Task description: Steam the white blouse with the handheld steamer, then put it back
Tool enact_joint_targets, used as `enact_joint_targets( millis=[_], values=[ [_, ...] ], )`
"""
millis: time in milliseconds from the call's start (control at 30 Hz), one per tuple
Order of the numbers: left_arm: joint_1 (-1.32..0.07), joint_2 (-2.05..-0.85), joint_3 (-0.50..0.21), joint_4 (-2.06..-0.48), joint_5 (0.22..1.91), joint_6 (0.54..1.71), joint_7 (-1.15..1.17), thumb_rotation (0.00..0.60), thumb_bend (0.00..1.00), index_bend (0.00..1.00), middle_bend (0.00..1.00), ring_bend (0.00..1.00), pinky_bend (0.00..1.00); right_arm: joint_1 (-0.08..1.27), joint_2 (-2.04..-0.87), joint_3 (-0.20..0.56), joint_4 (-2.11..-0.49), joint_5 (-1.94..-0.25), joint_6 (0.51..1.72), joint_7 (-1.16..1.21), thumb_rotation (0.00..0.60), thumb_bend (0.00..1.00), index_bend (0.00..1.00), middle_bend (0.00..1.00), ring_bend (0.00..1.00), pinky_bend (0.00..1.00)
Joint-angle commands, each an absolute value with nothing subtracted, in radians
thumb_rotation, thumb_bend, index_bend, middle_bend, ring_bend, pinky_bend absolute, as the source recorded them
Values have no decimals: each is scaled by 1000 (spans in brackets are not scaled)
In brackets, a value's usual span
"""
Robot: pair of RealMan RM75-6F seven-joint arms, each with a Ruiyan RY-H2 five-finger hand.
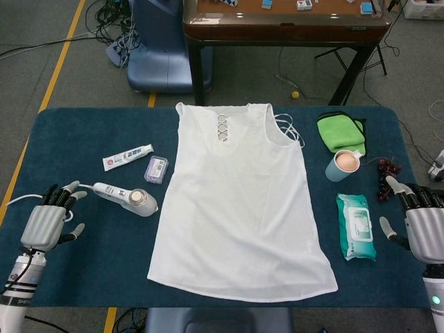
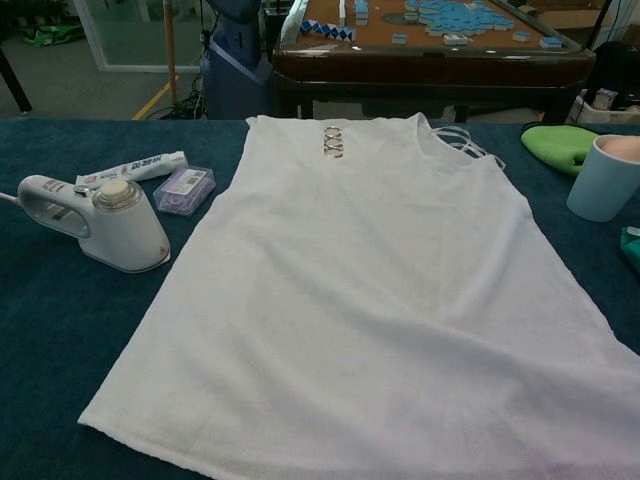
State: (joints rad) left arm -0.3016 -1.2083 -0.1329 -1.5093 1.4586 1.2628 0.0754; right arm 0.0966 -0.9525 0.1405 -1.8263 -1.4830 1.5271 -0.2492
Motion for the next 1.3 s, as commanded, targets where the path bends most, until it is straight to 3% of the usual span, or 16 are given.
enact_joint_targets(
  millis=[33,700,1300],
  values=[
    [-362,-1249,-148,-1450,1448,1192,50,600,246,194,83,131,30,94,-950,140,-1828,-1479,1529,-249,600,328,124,262,193,195],
    [-560,-1461,-154,-1114,1419,991,-61,600,246,194,84,132,30,71,-940,111,-1830,-1476,1530,-209,600,328,124,259,193,195],
    [-641,-1578,-134,-877,1425,947,-138,600,246,228,135,156,30,49,-936,100,-1831,-1472,1548,-197,600,329,124,257,193,195]
  ],
)
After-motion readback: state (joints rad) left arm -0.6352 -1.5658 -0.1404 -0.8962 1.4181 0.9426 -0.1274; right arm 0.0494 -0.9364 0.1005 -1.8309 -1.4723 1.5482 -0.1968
